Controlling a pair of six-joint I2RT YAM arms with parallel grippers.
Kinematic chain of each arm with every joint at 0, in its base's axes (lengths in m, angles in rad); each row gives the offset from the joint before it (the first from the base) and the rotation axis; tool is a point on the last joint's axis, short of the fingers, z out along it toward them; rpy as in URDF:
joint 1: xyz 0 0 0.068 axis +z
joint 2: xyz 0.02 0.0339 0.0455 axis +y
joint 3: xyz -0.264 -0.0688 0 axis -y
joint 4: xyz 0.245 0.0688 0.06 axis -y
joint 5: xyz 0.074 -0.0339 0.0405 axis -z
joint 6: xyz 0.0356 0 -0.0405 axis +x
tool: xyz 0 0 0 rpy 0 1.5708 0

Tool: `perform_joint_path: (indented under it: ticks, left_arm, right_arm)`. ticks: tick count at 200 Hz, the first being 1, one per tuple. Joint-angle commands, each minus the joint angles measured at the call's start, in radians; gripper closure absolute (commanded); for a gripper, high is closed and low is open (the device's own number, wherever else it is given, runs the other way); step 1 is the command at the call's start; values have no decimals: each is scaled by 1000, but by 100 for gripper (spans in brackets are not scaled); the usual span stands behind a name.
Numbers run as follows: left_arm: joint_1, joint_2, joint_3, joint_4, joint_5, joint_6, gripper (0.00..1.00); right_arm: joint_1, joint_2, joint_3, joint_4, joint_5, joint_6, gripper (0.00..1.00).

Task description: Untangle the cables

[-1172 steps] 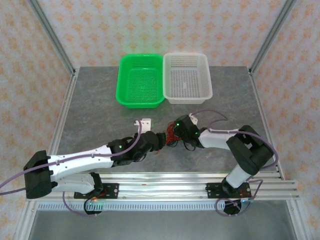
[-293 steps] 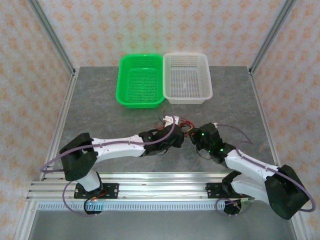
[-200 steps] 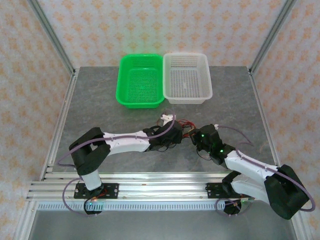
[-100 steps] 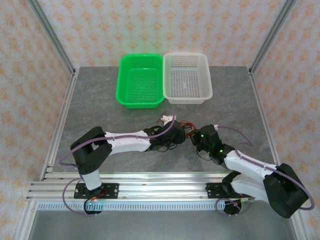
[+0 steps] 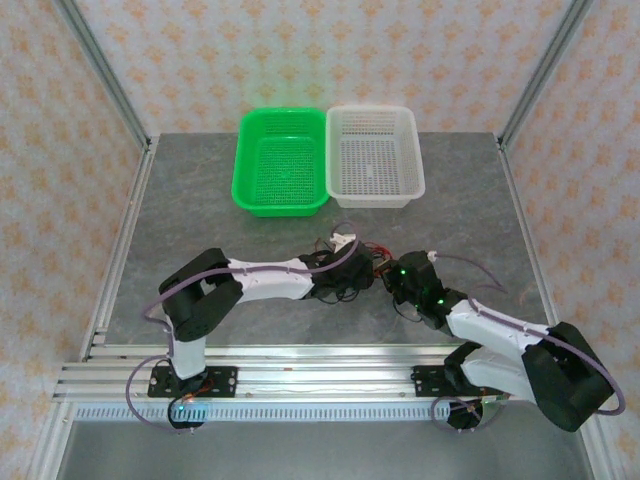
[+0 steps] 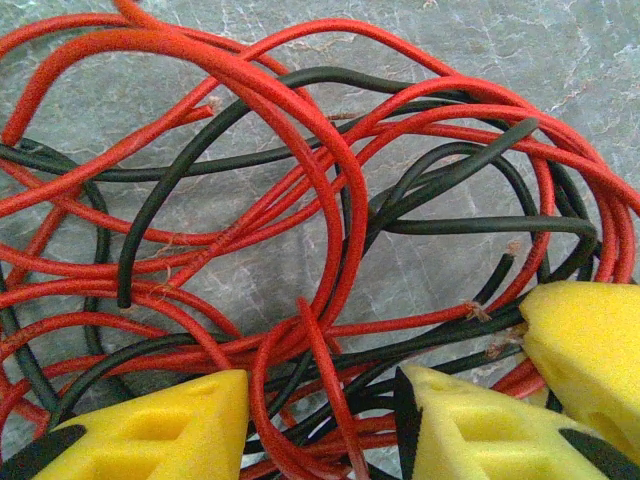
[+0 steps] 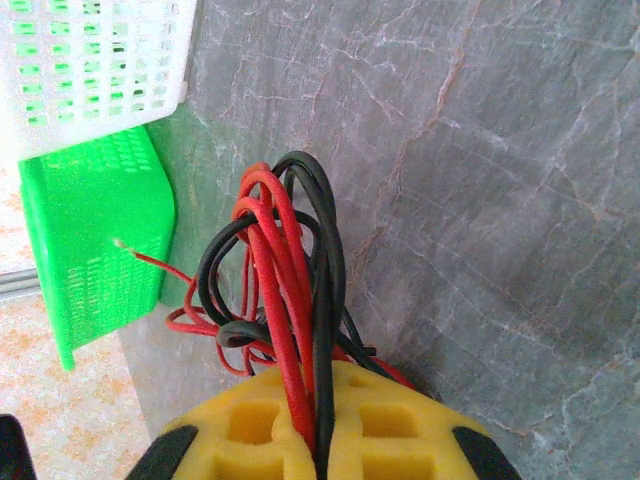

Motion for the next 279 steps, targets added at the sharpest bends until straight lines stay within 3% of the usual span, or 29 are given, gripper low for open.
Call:
perform_joint_path:
  ticks: [1,47,75,115,192,279]
  left_arm:
    - [9,31,41,-52,2,-6,59]
    - [9,103,37,-54,26,-17,70]
    - [9,99,13,-52,23,-24,100]
    - [28,-47,-56,-95,-48,-14,100]
    - [67,-283,-171,-255,-218,14,100]
    - [89,-458,-266,-338,-382,51,100]
  right_arm:
    - [6,-6,-6,51,12,2,100]
    - [6,-8,-12,52,20,3,100]
    - [6,-22,-10,31,40,-2,100]
    - [-1,-91,16,-71,127,-62,100]
    - [-125,-192,159,-306,195,-375,100]
    - [-197,-154,309,-470,278,-604,100]
